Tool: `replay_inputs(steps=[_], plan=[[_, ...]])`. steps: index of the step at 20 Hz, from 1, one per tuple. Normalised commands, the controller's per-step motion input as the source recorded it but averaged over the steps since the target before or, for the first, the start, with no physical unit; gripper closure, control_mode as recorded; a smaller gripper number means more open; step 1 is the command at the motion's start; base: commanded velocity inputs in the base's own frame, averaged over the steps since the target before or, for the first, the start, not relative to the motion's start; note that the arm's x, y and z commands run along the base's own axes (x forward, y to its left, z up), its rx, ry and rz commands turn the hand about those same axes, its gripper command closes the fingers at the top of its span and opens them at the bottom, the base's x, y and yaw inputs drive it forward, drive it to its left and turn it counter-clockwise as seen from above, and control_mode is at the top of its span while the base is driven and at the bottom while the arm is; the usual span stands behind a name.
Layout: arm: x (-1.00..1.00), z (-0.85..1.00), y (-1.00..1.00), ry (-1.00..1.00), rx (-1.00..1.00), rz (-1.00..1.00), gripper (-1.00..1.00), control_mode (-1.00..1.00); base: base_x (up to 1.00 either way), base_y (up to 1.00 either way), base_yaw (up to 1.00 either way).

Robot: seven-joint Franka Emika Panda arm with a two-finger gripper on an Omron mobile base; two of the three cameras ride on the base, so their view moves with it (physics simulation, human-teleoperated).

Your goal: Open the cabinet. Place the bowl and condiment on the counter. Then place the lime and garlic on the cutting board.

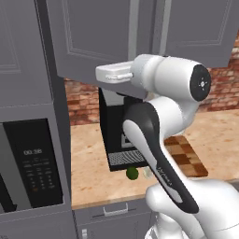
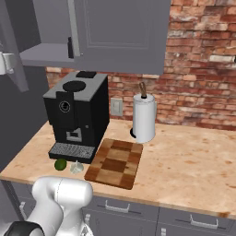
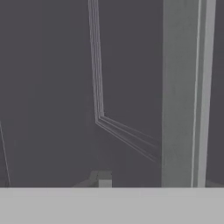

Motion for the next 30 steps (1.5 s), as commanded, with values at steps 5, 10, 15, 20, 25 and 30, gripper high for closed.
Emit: replay_inputs(steps=[5,10,15,20,25,30], plan=[[-0.18,0.0,0.41,0.0,0.0,0.0,1.0,-1.0,0.0,0.0,0.0],[-0.17,0.0,0.26,0.0,0.0,0.0,1.0,-1.0,0.0,0.0,0.0],[-0.35,0.0,0.05,0.0,0.0,0.0,-1.0,-1.0,0.0,0.0,0.0],[-0.77,0.33,-0.01,0.0,0.02,0.0,-1.0,-1.0,0.0,0.0,0.0],[-0.99,0.65,-0.06,0.0,0.07,0.0,-1.0,-1.0,0.0,0.0,0.0],[-1.0,0.52,-0.35,0.0,0.04,0.0,-1.0,-1.0,0.0,0.0,0.0]])
